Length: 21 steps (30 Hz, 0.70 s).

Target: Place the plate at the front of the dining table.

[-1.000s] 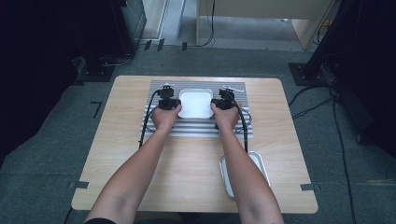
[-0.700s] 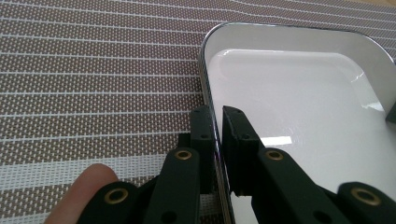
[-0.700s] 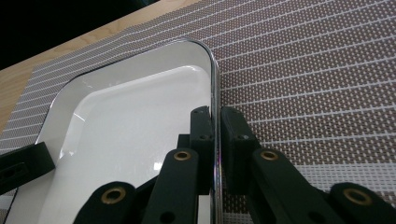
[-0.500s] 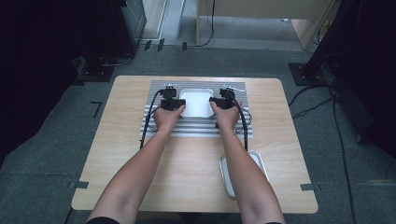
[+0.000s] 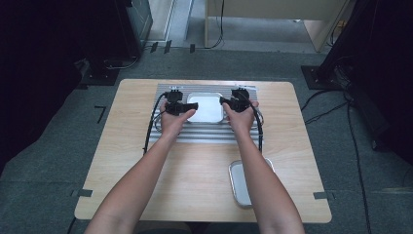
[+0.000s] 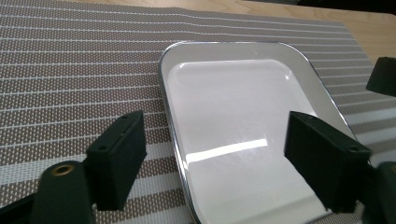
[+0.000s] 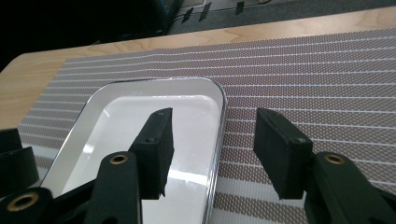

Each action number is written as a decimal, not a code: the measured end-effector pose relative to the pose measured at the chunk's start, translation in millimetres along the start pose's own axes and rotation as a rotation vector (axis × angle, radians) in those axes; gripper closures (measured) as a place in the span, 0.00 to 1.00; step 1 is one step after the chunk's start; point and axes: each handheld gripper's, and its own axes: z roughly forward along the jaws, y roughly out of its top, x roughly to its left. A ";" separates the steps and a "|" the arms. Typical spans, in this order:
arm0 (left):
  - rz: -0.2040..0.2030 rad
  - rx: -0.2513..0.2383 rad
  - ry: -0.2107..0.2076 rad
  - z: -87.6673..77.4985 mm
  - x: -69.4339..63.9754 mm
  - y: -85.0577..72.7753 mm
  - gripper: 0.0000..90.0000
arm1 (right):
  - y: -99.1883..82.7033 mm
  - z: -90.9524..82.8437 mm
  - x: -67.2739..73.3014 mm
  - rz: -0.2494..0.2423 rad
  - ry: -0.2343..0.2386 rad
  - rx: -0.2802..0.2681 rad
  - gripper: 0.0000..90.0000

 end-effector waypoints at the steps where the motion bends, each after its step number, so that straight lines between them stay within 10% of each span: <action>1: 0.009 -0.001 -0.002 -3.3 -0.6 -0.7 0.21 | 0.0 0.0 0.0 0.000 0.000 0.000 0.53; 7: 0.005 -0.033 -0.025 -23.4 4.3 -8.4 0.15 | -5.1 -29.6 -1.3 -0.043 0.070 -0.045 0.35; 21: 0.021 -0.059 -0.081 -56.4 14.2 -30.9 0.13 | -26.5 -64.9 -28.1 -0.087 0.052 -0.035 0.32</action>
